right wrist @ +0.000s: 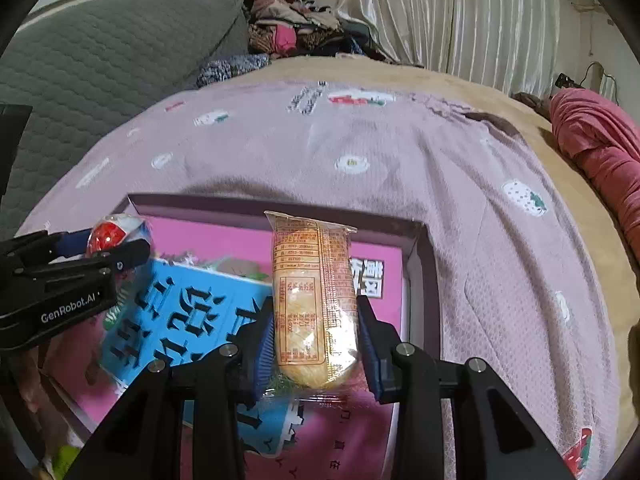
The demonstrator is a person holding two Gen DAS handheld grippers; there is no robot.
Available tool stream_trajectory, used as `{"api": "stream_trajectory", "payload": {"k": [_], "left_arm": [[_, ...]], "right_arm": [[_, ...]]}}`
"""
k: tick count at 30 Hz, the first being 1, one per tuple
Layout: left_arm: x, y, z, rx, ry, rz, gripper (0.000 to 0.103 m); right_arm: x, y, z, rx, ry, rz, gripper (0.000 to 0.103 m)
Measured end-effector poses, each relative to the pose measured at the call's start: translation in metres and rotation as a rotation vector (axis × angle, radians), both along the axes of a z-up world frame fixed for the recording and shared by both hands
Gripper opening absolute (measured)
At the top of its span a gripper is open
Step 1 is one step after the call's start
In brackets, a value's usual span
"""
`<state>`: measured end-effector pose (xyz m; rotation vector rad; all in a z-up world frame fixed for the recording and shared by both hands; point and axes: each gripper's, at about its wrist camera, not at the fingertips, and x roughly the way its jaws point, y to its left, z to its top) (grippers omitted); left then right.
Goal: Organize objects
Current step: 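Carry the red egg and bread roll with both tools over the tray, then open both tools to drop the red egg and bread roll onto the book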
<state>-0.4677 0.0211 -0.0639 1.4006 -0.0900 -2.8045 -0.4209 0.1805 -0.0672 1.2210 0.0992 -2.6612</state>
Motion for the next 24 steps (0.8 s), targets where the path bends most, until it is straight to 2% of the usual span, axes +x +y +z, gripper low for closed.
{"api": "stream_trajectory", "payload": {"k": [7,9,17,19,23,24], "left_arm": [[-0.005,-0.002,-0.008,0.003,-0.025,0.001,0.053],[-0.006,0.0,-0.008,-0.014,-0.026,-0.004,0.054],[-0.013,0.0,-0.014,-0.017,-0.074,0.0,0.054],[-0.012,0.0,-0.015,-0.005,-0.091,0.0,0.057],[-0.006,-0.005,-0.009,0.016,-0.074,0.004,0.077],[-0.004,-0.006,-0.005,0.017,-0.064,0.008,0.078]], "right_arm": [[-0.008,0.002,-0.013,-0.003,-0.054,-0.006,0.038],[-0.01,0.004,-0.015,-0.032,-0.073,-0.008,0.038],[-0.011,0.009,-0.015,-0.078,-0.086,-0.011,0.039],[-0.01,0.011,-0.014,-0.078,-0.082,-0.016,0.041],[-0.006,0.013,-0.004,-0.099,-0.06,-0.01,0.059],[-0.005,0.013,-0.001,-0.1,-0.053,-0.011,0.061]]}}
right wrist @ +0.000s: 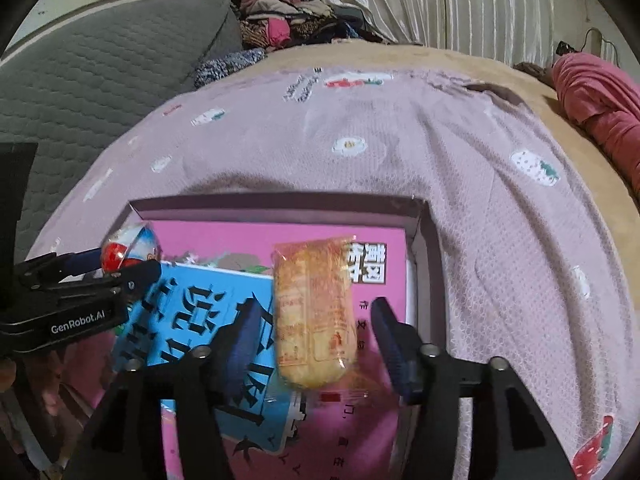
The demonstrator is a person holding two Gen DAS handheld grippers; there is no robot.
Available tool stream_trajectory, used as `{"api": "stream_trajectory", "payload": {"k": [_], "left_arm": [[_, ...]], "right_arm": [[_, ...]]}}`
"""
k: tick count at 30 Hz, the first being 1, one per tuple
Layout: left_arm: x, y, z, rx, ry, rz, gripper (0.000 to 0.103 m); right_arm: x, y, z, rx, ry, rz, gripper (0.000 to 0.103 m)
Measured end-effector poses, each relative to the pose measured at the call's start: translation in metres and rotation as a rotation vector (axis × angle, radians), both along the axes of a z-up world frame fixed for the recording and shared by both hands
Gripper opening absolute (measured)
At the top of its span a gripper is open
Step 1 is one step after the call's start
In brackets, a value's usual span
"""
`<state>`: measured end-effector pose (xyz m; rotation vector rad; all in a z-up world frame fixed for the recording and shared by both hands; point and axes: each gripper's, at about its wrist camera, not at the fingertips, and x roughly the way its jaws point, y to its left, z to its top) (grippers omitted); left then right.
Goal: Organize objects
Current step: 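Open both tools to drop the red egg and bread roll onto the book, then withdraw both tools and move toward the remaining snacks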
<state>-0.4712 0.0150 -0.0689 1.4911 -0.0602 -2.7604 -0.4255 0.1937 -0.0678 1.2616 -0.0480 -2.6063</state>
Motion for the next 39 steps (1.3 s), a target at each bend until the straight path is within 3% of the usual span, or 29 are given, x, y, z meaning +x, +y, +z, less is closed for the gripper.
{"api": "stream_trajectory", "payload": {"k": [6,14,19,26,32,39], "left_arm": [[0.022,-0.008,0.031,0.026,0.043,-0.004,0.082],[0.077,-0.016,0.084,0.071,0.144,-0.029,0.089],[0.115,-0.022,0.111,0.044,0.199,-0.038,0.1],[0.181,-0.039,0.149,0.054,0.262,-0.034,0.101],[0.228,-0.05,0.171,0.068,0.283,-0.038,0.102],[0.277,-0.062,0.188,0.058,0.302,-0.028,0.102]], "right_arm": [[0.016,0.002,0.025,-0.017,0.052,-0.005,0.069],[0.078,-0.002,0.084,-0.044,0.198,0.0,0.093],[0.121,0.005,0.106,-0.045,0.245,-0.021,0.094],[0.188,0.012,0.119,-0.033,0.284,-0.025,0.097],[0.222,0.025,0.119,-0.096,0.23,-0.042,0.099],[0.255,0.024,0.141,-0.062,0.234,-0.047,0.099]]}}
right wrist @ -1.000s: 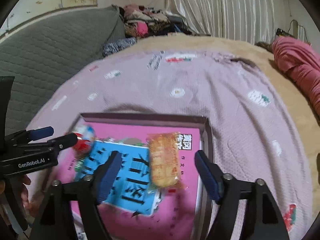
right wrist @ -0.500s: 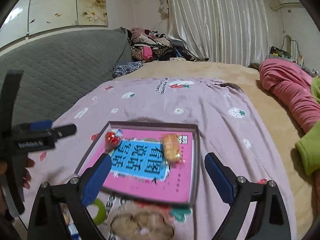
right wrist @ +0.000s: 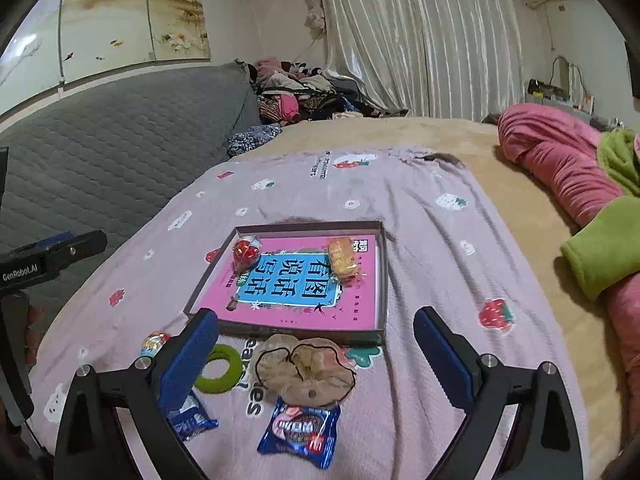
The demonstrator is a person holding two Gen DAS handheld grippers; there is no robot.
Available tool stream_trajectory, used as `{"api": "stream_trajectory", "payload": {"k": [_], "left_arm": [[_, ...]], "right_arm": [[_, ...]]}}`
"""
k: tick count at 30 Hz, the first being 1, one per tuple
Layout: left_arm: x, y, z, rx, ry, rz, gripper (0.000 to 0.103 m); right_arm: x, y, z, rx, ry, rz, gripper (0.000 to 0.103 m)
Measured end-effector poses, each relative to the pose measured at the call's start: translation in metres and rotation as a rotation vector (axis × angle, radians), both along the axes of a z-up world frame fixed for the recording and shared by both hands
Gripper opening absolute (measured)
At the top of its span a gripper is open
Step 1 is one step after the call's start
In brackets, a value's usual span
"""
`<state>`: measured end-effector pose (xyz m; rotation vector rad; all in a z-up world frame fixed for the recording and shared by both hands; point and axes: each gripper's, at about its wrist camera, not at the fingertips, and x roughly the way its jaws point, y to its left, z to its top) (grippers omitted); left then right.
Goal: Organize objects
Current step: 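Withdraw both tools and move toward the remaining snacks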
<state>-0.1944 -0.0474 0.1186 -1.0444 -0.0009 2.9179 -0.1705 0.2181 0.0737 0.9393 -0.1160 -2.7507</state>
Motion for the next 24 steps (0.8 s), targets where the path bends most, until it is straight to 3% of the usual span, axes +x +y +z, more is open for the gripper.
{"api": "stream_trajectory", "payload": {"k": [10,24], "left_arm": [[0.043,-0.008,0.003,0.018,-0.001,-0.015,0.102],[0.076,-0.029,-0.003,0.016,0.011,-0.009,0.102]], "right_arm": [[0.05,-0.017,0.03,0.066,0.042,0.014,0.099],[0.096,-0.069,0.026,0.104,0.041,0.077,0.099]]}}
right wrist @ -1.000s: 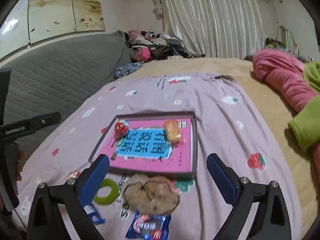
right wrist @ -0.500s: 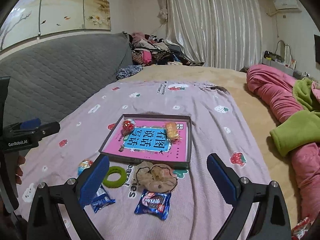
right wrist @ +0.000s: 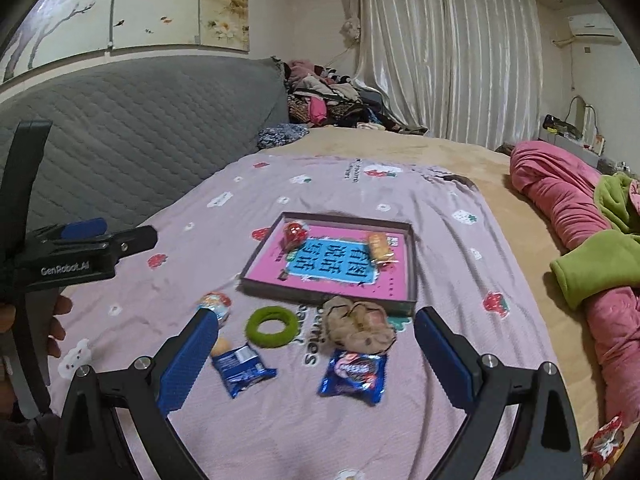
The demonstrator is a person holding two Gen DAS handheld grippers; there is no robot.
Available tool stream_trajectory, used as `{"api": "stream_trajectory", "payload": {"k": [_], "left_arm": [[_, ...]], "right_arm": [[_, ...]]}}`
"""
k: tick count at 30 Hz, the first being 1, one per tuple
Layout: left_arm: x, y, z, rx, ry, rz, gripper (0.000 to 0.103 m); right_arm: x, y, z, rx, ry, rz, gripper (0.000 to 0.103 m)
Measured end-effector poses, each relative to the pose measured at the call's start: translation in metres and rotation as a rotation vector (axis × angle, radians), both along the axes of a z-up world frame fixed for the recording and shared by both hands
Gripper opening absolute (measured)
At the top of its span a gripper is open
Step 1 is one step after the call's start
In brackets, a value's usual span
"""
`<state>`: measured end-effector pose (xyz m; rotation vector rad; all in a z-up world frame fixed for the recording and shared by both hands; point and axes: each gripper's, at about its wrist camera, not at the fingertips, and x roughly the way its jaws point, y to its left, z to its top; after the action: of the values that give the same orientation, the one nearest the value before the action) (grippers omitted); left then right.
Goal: Organize objects
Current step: 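Withdraw both tools and move toward the remaining snacks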
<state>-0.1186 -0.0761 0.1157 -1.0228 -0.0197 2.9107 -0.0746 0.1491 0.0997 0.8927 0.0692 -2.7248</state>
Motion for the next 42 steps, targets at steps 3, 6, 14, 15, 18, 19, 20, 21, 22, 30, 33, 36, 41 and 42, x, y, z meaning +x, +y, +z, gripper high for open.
{"api": "stream_trajectory", "payload": {"k": [3,6,14,15,18,19,20,21,22,30,33,36,41,42], "left_arm": [[0.006,-0.007,-0.002,0.005,-0.003,0.001,0.102],[0.01,-0.014,-0.004,0.012,-0.005,0.006,0.102],[0.016,-0.025,-0.012,0.002,-0.003,0.02,0.102],[0.017,-0.026,-0.014,-0.001,0.001,0.022,0.102],[0.019,-0.029,-0.021,-0.011,0.005,0.031,0.102],[0.019,-0.029,-0.023,-0.021,0.008,0.035,0.102],[0.02,-0.029,-0.027,-0.035,0.01,0.036,0.102],[0.019,-0.03,-0.03,-0.041,0.009,0.037,0.102],[0.019,-0.03,-0.034,-0.046,0.007,0.038,0.102],[0.012,-0.032,-0.064,-0.039,-0.029,0.033,0.102],[0.01,-0.033,-0.072,-0.042,-0.034,0.035,0.102],[0.006,-0.032,-0.081,-0.05,-0.042,0.034,0.102],[0.0,-0.027,-0.094,-0.074,-0.042,0.03,0.102],[-0.001,-0.025,-0.097,-0.09,-0.034,0.032,0.102]], "right_arm": [[0.006,-0.011,-0.004,0.021,-0.002,0.014,0.099],[0.012,-0.02,-0.007,0.038,-0.001,0.022,0.099],[0.022,-0.039,-0.022,0.057,-0.019,0.045,0.099],[0.023,-0.041,-0.024,0.06,-0.019,0.046,0.099],[0.025,-0.046,-0.03,0.069,-0.025,0.052,0.099],[0.025,-0.048,-0.032,0.074,-0.026,0.055,0.099],[0.026,-0.05,-0.034,0.081,-0.029,0.06,0.099],[0.026,-0.051,-0.036,0.087,-0.028,0.062,0.099],[0.026,-0.054,-0.038,0.096,-0.028,0.065,0.1],[0.026,-0.067,-0.056,0.136,-0.036,0.096,0.101],[0.023,-0.07,-0.065,0.145,-0.048,0.103,0.101],[0.02,-0.072,-0.072,0.148,-0.062,0.107,0.101],[0.018,-0.075,-0.082,0.156,-0.07,0.119,0.101],[0.017,-0.076,-0.084,0.156,-0.066,0.122,0.101]]}}
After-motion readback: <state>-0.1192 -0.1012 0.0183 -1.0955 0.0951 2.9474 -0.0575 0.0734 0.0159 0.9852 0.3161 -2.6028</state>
